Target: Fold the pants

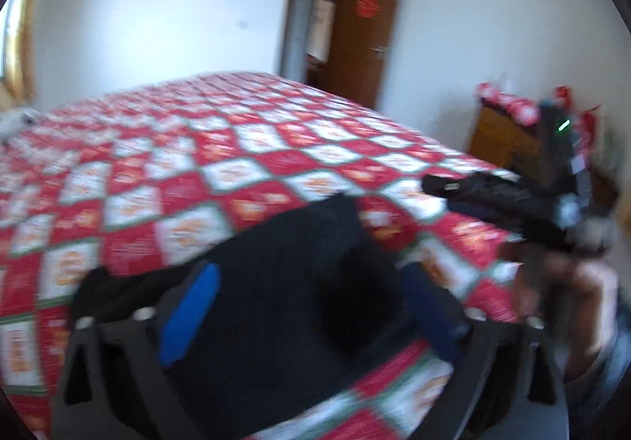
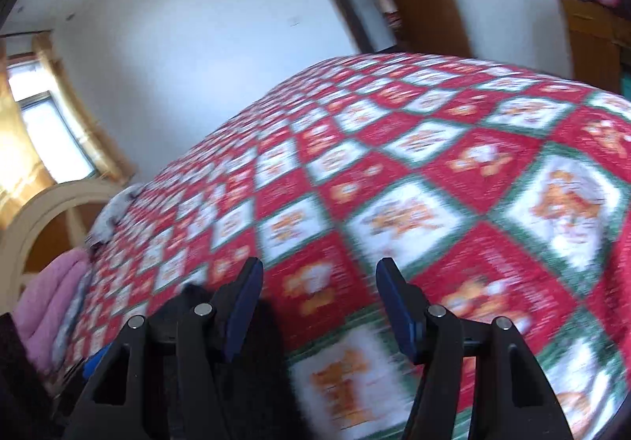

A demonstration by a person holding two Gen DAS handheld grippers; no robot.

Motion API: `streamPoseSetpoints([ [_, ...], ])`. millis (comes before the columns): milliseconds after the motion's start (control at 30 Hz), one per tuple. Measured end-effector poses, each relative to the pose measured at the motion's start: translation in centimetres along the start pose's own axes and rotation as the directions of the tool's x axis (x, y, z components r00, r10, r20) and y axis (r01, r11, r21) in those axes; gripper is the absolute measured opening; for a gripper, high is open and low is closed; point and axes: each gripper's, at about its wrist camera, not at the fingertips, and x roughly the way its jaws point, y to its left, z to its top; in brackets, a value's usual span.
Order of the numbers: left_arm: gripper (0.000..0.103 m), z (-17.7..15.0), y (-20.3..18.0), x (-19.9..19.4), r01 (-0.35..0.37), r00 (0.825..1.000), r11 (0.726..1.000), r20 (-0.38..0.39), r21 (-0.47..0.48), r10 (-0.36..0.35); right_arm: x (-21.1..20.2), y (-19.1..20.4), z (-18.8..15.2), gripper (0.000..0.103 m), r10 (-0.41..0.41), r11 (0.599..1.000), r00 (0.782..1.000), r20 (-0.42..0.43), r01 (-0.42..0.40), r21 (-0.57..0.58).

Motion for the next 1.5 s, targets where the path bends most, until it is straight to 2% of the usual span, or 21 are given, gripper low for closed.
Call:
streamPoseSetpoints([
  [67, 0.101, -0.9, 1.5, -0.3, -0.088, 0.996, 0.996, 0.006, 0.013, 0.088, 0.5, 2.5, -0.8, 0.061, 0.045, 0.996, 0.996, -0.075, -0.05, -0.068],
  [167, 0.101, -1.5, 3.3, 0.0, -0.129, 0.991, 0.991, -0.022, -0.016, 0.129, 1.8, 4.9, -2.4, 0.061, 0.091, 0.989, 0.972, -0.215, -0.113, -0.092],
  [267, 0.101, -2.4, 4.6, 0.4, -0.147, 0.988, 0.988, -0.046, -0.037, 0.145, 2.8, 6.1, -4.0, 0.061, 0.045, 0.985, 0.956, -0.291, -0.091, -0.148],
  [333, 0.101, -2.9, 5.2, 0.9, -0.156, 0.986, 0.987, -0.071, -0.045, 0.153, 3.2, 6.5, -4.8, 0.061, 0.001, 0.979, 0.953, -0.304, -0.063, -0.193],
  [400, 0.101, -3.5, 5.5, 1.3, -0.162, 0.983, 0.985, -0.089, -0.051, 0.157, 3.5, 6.0, -5.1, 0.061, -0.001, 0.98, 0.947, -0.322, -0.063, -0.188],
  [467, 0.101, -4.0, 5.5, 1.5, -0.16, 0.983, 0.986, -0.104, -0.056, 0.154, 3.1, 5.4, -5.2, 0.055, 0.005, 0.98, 0.947, -0.323, -0.069, -0.188],
  [500, 0.101, -4.1, 5.5, 1.7, -0.16, 0.982, 0.986, -0.11, -0.055, 0.154, 2.8, 5.2, -5.4, 0.047, 0.014, 0.979, 0.947, -0.321, -0.079, -0.19],
  [533, 0.101, -4.2, 5.4, 1.9, -0.16, 0.981, 0.986, -0.115, -0.052, 0.154, 2.7, 5.1, -5.5, 0.034, 0.017, 0.978, 0.946, -0.324, -0.083, -0.191],
  [600, 0.101, -4.4, 5.3, 1.8, -0.159, 0.981, 0.986, -0.12, -0.049, 0.153, 2.6, 4.8, -5.6, 0.02, 0.027, 0.977, 0.945, -0.327, -0.094, -0.19],
  [800, 0.102, -4.4, 5.7, 1.6, -0.161, 0.981, 0.985, -0.118, -0.058, 0.153, 1.9, 5.3, -4.8, 0.013, 0.069, 0.969, 0.946, -0.317, -0.139, -0.202],
  [967, 0.102, -4.6, 6.2, 1.7, -0.162, 0.981, 0.984, -0.123, -0.068, 0.153, 1.0, 5.4, -4.3, 0.013, 0.07, 0.966, 0.94, -0.333, -0.147, -0.213],
  [1100, 0.103, -5.0, 6.3, 2.0, -0.164, 0.979, 0.985, -0.131, -0.062, 0.155, 2.5, 3.9, -5.0, 0.013, 0.039, 0.976, 0.923, -0.383, -0.117, -0.183],
  [1167, 0.103, -5.3, 6.4, 2.3, -0.163, 0.978, 0.985, -0.141, -0.06, 0.154, 3.8, 3.0, -5.6, 0.013, 0.033, 0.979, 0.905, -0.423, -0.115, -0.169],
  [1367, 0.103, -5.6, 6.5, 2.6, -0.163, 0.978, 0.985, -0.144, -0.061, 0.153, 3.8, 2.7, -5.2, 0.016, 0.053, 0.978, 0.9, -0.433, -0.133, -0.158],
  [1400, 0.103, -5.6, 6.5, 2.6, -0.163, 0.978, 0.985, -0.142, -0.063, 0.153, 3.7, 2.7, -5.0, 0.023, 0.046, 0.98, 0.902, -0.429, -0.125, -0.157],
  [1467, 0.103, -5.6, 6.7, 2.6, -0.163, 0.978, 0.984, -0.143, -0.071, 0.152, 2.8, 3.5, -4.6, 0.039, -0.014, 0.973, 0.926, -0.376, -0.073, -0.217],
  [1500, 0.103, -5.7, 6.8, 2.7, -0.159, 0.979, 0.984, -0.143, -0.077, 0.147, 2.0, 4.3, -4.4, 0.047, -0.084, 0.96, 0.946, -0.313, -0.007, -0.279],
])
